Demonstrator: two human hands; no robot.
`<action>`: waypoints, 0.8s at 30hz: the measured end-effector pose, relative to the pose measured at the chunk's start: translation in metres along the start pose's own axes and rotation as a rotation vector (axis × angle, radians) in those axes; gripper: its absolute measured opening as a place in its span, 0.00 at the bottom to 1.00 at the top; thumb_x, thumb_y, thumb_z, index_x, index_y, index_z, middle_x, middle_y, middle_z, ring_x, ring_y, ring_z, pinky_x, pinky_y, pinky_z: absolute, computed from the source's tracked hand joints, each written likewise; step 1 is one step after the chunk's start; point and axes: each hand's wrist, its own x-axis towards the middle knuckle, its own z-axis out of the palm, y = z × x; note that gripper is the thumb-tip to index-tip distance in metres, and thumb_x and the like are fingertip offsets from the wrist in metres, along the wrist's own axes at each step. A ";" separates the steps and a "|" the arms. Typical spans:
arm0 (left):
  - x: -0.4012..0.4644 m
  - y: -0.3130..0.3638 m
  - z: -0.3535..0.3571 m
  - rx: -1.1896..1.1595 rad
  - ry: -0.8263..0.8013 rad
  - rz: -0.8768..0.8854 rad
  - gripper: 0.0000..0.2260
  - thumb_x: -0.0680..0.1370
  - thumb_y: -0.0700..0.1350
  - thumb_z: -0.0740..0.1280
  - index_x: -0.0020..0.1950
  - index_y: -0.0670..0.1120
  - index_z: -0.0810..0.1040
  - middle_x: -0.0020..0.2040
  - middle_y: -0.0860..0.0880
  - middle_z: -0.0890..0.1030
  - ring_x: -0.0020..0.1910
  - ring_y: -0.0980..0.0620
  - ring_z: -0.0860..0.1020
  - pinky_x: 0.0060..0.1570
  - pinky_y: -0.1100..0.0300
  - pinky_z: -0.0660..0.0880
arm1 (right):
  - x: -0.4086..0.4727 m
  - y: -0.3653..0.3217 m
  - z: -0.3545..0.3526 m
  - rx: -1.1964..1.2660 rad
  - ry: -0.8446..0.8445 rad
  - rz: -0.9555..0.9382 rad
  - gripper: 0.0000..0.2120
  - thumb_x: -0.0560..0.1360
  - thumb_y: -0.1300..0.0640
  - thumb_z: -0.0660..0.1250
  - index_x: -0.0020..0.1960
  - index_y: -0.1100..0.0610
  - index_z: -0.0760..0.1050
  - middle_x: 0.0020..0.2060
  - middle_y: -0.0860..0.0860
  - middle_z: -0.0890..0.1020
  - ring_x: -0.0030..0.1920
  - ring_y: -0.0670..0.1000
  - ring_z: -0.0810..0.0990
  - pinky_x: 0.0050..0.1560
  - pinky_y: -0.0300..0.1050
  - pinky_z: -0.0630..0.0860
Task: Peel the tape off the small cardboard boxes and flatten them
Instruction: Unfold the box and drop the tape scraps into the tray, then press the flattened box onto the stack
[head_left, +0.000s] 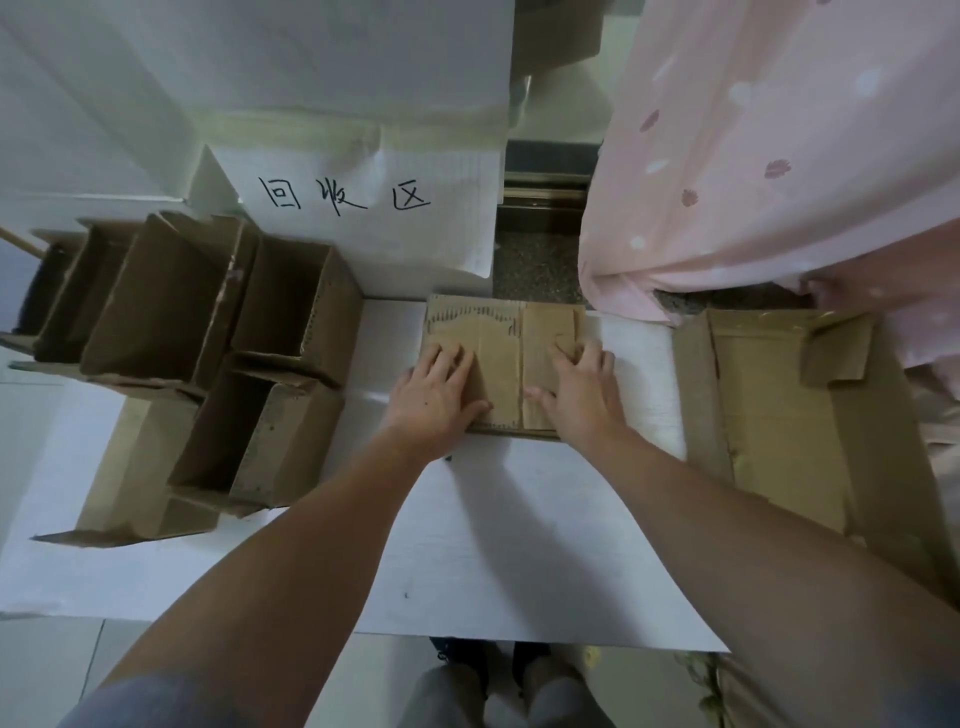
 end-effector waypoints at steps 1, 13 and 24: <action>0.000 0.001 0.000 0.018 0.021 -0.006 0.35 0.83 0.66 0.56 0.85 0.51 0.52 0.84 0.50 0.54 0.83 0.47 0.49 0.79 0.47 0.54 | 0.000 -0.003 -0.001 -0.077 0.037 -0.062 0.27 0.78 0.42 0.69 0.73 0.51 0.71 0.68 0.56 0.65 0.65 0.59 0.66 0.67 0.55 0.69; 0.010 0.016 -0.002 0.178 0.033 0.040 0.30 0.83 0.62 0.61 0.81 0.49 0.60 0.78 0.48 0.62 0.78 0.46 0.60 0.78 0.47 0.58 | -0.002 -0.006 0.008 -0.098 -0.164 -0.315 0.27 0.83 0.53 0.58 0.80 0.58 0.61 0.79 0.57 0.59 0.80 0.59 0.53 0.80 0.52 0.51; 0.017 0.019 -0.017 0.205 -0.049 0.062 0.29 0.82 0.60 0.62 0.79 0.48 0.64 0.76 0.48 0.66 0.75 0.45 0.64 0.77 0.47 0.60 | -0.003 -0.014 0.004 -0.100 -0.148 -0.295 0.25 0.79 0.57 0.63 0.75 0.60 0.67 0.75 0.58 0.65 0.77 0.60 0.59 0.79 0.52 0.56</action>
